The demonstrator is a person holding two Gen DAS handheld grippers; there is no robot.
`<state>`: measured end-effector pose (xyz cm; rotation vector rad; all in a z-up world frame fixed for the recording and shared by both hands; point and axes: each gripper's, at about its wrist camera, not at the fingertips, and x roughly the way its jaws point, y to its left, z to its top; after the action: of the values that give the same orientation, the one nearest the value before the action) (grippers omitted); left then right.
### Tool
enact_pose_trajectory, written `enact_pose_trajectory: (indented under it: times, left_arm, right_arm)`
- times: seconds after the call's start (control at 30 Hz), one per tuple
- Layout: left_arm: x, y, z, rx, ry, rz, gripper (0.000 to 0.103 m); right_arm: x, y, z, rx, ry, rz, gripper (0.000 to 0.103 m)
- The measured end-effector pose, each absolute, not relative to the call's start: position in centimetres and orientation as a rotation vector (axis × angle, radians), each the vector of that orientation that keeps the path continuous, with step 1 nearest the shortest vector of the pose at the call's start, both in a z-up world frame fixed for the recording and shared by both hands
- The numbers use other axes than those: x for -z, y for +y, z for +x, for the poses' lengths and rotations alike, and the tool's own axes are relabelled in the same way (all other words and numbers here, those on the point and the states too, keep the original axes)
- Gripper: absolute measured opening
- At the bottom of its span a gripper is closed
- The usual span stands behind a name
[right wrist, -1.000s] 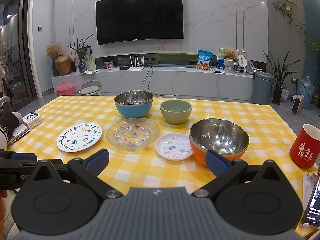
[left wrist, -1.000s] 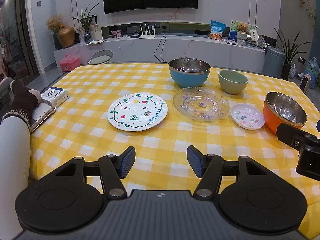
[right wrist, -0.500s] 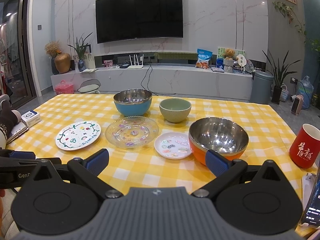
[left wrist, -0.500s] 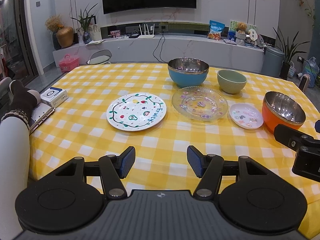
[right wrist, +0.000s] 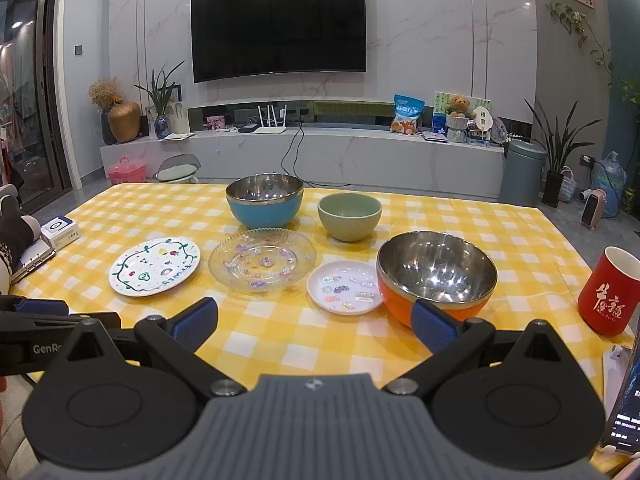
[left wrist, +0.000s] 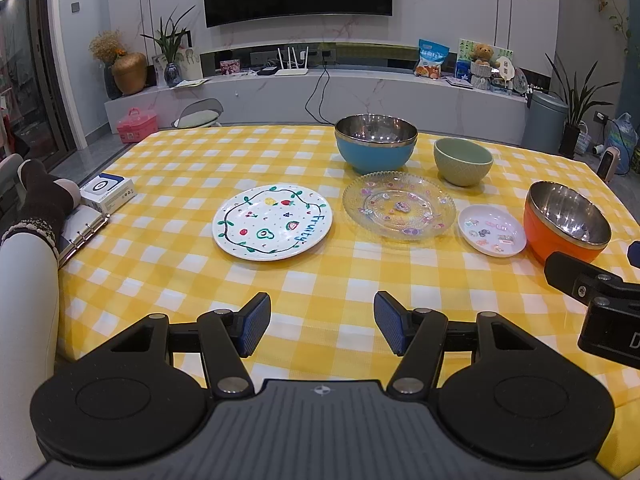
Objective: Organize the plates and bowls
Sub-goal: 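Move both grippers to the white painted plate and close on its rim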
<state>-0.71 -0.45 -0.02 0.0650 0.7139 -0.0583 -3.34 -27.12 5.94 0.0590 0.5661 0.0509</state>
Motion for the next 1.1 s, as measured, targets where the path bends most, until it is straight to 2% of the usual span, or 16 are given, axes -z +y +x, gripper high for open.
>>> enact_pose_trajectory:
  times: [0.4,0.63,0.87,1.1]
  left_arm:
    - [-0.5,0.1,0.8,0.08,0.752,0.052,0.071]
    - [-1.6,1.3,4.3,0.098,0.753,0.152,0.071]
    - [-2.5,3.1,8.4,0.116,0.738,0.213,0.059]
    - [-3.0,6.0,13.1,0.062,0.704,0.228,0.059]
  right_arm:
    - [-5.1,-26.7,-2.4,-0.064,0.592,0.07,0.1]
    - [-4.5,-25.6,-0.1,-0.076,0.627,0.203,0.1]
    - [-4.0,-22.7,2.2,-0.113,0.636,0.198,0.1]
    - [-2.8,-19.9,5.8,-0.138,0.684,0.246,0.1]
